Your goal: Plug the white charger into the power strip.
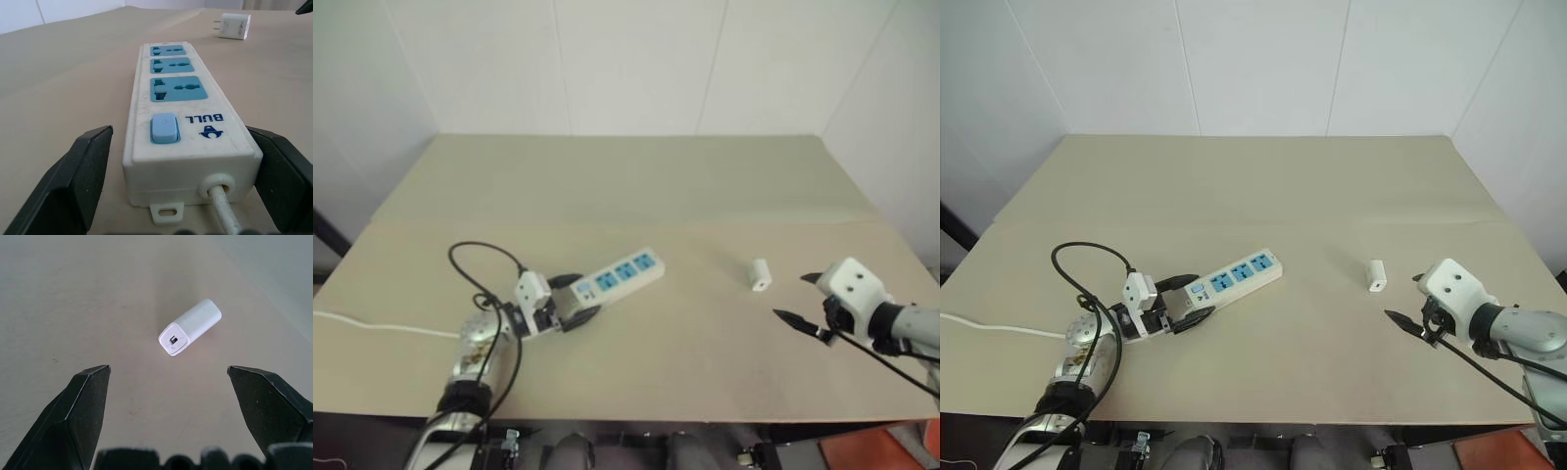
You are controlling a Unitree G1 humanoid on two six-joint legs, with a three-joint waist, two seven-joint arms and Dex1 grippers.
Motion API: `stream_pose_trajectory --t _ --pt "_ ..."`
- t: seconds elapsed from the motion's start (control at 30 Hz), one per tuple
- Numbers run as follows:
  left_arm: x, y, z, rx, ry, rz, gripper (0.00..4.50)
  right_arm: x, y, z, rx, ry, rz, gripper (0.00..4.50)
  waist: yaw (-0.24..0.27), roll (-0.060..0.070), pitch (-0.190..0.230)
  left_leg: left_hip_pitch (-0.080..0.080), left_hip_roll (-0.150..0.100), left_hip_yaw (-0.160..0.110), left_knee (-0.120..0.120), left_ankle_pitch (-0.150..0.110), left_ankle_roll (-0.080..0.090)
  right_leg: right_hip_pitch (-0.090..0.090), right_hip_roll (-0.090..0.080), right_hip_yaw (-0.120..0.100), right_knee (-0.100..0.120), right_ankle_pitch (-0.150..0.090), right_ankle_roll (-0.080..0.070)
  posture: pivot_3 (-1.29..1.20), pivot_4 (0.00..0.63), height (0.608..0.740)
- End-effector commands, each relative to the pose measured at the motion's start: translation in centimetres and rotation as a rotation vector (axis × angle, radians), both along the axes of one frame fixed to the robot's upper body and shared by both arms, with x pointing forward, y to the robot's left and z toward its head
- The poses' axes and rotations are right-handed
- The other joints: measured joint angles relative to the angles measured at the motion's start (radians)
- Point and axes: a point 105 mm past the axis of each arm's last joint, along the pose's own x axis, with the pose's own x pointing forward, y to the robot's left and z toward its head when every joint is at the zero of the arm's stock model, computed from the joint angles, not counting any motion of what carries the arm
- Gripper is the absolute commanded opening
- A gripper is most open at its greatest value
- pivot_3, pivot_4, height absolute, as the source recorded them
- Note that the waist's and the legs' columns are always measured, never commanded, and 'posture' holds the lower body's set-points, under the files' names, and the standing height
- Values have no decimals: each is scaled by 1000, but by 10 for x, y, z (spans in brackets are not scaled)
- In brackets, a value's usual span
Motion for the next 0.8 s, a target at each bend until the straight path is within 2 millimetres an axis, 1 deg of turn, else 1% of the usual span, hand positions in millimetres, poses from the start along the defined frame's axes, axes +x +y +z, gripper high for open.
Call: stream_pose_trajectory --t 0.03,0.07,0.1,0.23,0.4,0.5,0.57,0.67,0.73,0.8 --pt "2 -2 -2 -5 13 13 4446 1 -2 13 -13 -53 -10 4500 0 0 0 0 0 0 0 0 0 0 0 0 0 0 0 0 150 740" --pt "1 -2 -3 1 25 5 4446 0 -3 13 -14 -53 -11 4500 1 0 0 0 0 0 0 0 0 0 0 0 0 0 0 0 150 740" --pt "1 -2 -5 10 35 -3 4269 0 -3 13 -15 -53 -12 4500 1 0 0 0 0 0 0 0 0 0 0 0 0 0 0 0 150 740" --pt "-2 -1 -8 11 71 -23 3278 0 -3 14 -17 -55 -13 4500 0 0 0 0 0 0 0 0 0 0 0 0 0 0 0 0 150 740" --pt "-6 -3 -4 21 64 -52 3260 2 0 15 -21 -57 4 4500 0 1 0 0 0 0 0 0 0 0 0 0 0 0 0 0 150 740" --pt "-13 -7 1 48 54 -128 3260 4 4 17 -11 -19 33 4500 -1 1 0 0 0 0 0 0 0 0 0 0 0 0 0 0 150 740" --pt "-19 -9 2 75 57 -182 3260 10 4 21 5 28 41 4500 -5 1 0 0 0 0 0 0 0 0 0 0 0 0 0 0 150 740" --pt "-23 -11 3 111 57 -230 3260 25 3 32 39 62 22 4500 -7 1 0 1 0 0 0 0 0 0 0 0 0 0 0 0 150 740" --pt "-24 -11 4 122 50 -252 3260 36 5 45 22 33 36 4500 -7 1 0 1 0 0 0 0 0 0 0 0 0 0 0 0 150 740" --pt "-24 -10 8 112 53 -261 3260 39 12 57 -50 -30 142 4500 -5 1 0 0 0 0 0 0 0 -1 0 0 -1 0 0 0 150 740"
